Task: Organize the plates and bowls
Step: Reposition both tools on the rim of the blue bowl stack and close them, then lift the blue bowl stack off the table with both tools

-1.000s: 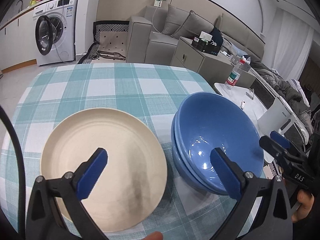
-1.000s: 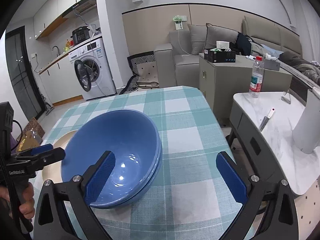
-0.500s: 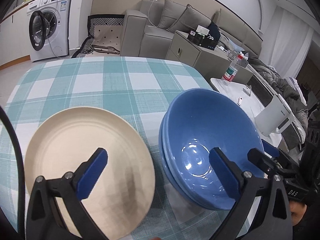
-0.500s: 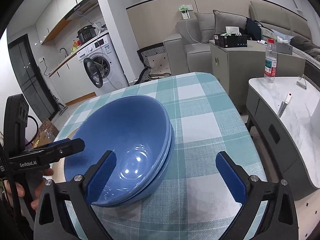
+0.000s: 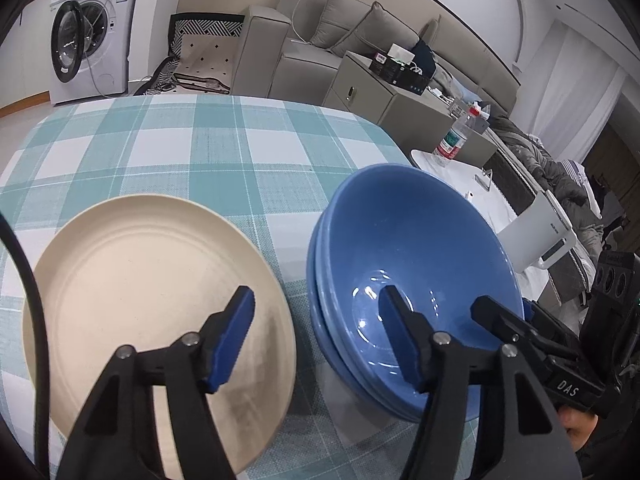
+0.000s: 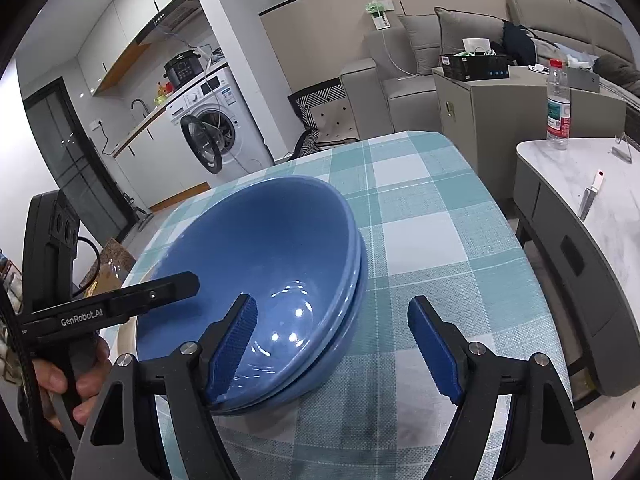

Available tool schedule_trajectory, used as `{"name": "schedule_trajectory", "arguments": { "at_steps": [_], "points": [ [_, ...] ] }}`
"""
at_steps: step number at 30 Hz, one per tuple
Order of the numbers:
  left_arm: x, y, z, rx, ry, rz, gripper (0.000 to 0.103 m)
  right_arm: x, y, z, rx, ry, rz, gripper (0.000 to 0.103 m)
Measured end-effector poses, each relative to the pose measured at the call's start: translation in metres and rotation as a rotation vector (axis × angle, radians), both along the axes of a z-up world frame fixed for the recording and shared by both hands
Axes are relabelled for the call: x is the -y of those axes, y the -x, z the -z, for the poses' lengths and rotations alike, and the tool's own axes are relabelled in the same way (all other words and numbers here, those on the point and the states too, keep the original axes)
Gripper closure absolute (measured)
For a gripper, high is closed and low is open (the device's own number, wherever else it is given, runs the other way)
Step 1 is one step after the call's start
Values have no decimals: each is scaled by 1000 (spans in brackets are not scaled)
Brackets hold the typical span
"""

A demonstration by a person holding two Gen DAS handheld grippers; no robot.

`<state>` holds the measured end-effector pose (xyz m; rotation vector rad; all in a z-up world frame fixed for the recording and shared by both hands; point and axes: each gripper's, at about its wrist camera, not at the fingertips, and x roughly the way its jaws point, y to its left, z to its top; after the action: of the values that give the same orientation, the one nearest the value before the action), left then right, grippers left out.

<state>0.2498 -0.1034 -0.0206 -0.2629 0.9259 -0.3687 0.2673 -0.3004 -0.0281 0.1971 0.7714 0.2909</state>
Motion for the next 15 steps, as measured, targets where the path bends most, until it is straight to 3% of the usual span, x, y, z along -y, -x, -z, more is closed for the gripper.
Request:
{"name": "schedule_trajectory", "arguments": {
  "at_steps": [6,11,15],
  "points": [
    [8,3,-1,-6,-22,22,49,-3,-1,1,-5,-7,-6,34],
    [11,5,-2,2,-21,36,60,-5,1,1,-2,-7,-5,34],
    [13,9,-6,19,-18,45,64,-8,1,1,2,6,2,47]
  ]
}}
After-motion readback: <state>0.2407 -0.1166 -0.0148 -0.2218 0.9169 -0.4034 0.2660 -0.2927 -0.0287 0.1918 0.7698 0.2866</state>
